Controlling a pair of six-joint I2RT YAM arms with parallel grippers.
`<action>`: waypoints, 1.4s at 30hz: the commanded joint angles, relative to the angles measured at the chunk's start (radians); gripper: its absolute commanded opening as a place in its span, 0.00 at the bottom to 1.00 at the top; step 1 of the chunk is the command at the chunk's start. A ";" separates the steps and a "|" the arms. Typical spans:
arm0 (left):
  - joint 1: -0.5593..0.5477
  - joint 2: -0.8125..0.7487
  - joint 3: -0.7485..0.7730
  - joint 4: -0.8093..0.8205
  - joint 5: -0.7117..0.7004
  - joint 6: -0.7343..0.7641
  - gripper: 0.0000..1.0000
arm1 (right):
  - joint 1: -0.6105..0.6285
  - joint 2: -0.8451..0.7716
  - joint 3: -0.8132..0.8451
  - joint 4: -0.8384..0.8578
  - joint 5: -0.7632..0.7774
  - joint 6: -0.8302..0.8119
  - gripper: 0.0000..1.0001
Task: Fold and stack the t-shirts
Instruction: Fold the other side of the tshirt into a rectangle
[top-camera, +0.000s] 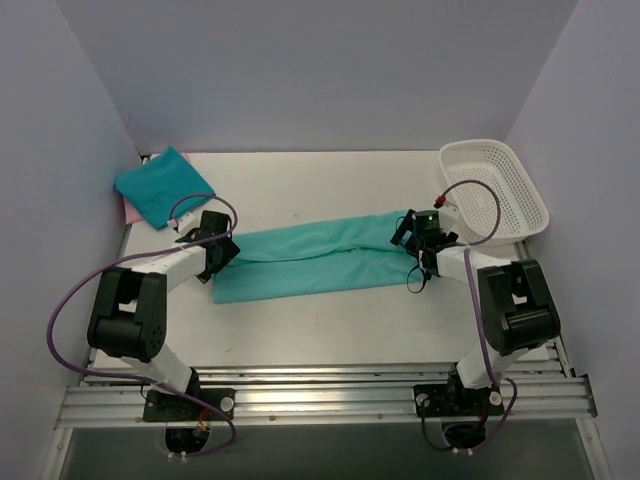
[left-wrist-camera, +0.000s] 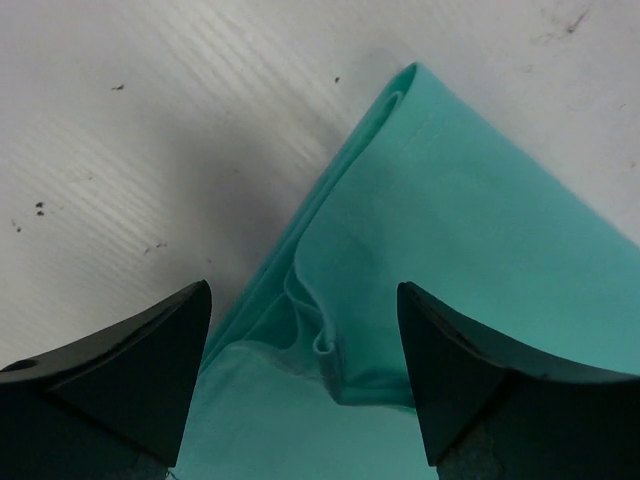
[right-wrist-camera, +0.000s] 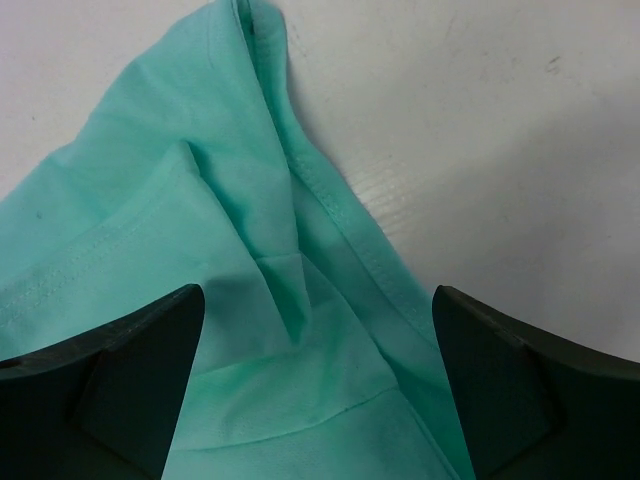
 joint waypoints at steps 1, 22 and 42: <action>-0.004 -0.120 -0.029 -0.022 -0.057 -0.069 0.88 | 0.025 -0.077 0.010 -0.082 0.106 0.043 0.94; -0.001 -0.173 -0.026 0.136 -0.028 0.020 0.84 | 0.108 0.192 0.378 -0.127 0.059 0.018 0.91; 0.002 -0.138 -0.025 0.172 0.003 0.026 0.82 | 0.131 0.101 0.200 -0.142 0.045 0.031 0.00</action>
